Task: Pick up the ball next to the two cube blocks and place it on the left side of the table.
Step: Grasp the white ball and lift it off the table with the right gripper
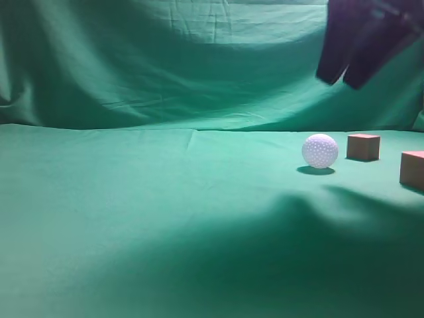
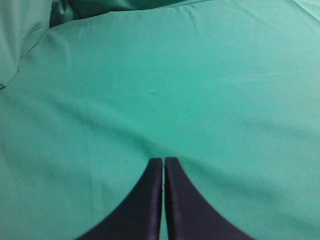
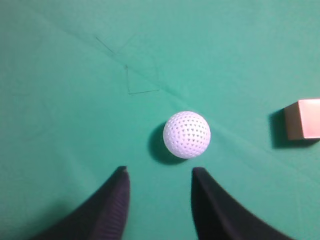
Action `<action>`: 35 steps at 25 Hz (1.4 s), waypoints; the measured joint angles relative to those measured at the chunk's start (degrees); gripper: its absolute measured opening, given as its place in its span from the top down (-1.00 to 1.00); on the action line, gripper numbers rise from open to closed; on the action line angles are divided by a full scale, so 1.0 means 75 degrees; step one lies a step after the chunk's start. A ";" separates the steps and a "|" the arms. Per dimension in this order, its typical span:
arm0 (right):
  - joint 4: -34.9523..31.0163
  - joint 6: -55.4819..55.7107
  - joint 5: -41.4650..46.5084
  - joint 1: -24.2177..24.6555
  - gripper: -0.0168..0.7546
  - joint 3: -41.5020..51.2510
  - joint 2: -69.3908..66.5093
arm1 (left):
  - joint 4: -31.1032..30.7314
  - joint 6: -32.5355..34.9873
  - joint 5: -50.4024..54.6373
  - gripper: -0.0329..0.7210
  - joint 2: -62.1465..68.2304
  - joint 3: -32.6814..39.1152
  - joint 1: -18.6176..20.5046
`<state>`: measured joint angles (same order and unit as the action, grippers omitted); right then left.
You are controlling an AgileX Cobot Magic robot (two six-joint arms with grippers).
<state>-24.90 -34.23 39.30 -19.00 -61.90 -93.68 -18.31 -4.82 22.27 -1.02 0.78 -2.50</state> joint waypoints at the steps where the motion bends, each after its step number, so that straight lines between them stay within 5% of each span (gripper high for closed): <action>1: -0.0020 -0.0038 -0.0029 0.0000 -0.18 -0.0070 -0.0213 | 0.0000 0.0000 0.0000 0.91 0.0000 0.0000 0.0000; 4: -0.0037 -0.0091 -0.0263 0.0000 -0.50 -0.0181 -0.0774 | 0.0000 0.0000 0.0000 0.91 0.0000 0.0000 0.0000; 16: -0.0144 -0.0166 -0.1577 0.0000 -0.48 -0.0273 -0.1995 | 0.0000 0.0000 0.0000 0.91 0.0000 0.0000 0.0000; 21: -0.0154 -0.0391 -0.1798 -0.0081 0.18 -0.0273 -0.2039 | 0.0000 0.0000 0.0000 0.91 0.0000 0.0000 0.0000; 30: -0.0730 -0.0704 -0.0598 -0.1007 0.15 -0.2249 -0.2067 | 0.0000 0.0000 0.0000 0.91 0.0000 0.0000 0.0000; 35: -0.1415 -0.0743 -0.1571 -0.2308 0.15 -0.3878 -0.2386 | 0.0000 0.0000 0.0000 0.91 0.0000 0.0000 0.0000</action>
<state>-35.51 -39.80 27.52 -36.31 -90.99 -111.57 -18.31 -4.82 22.27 -1.02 0.78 -2.50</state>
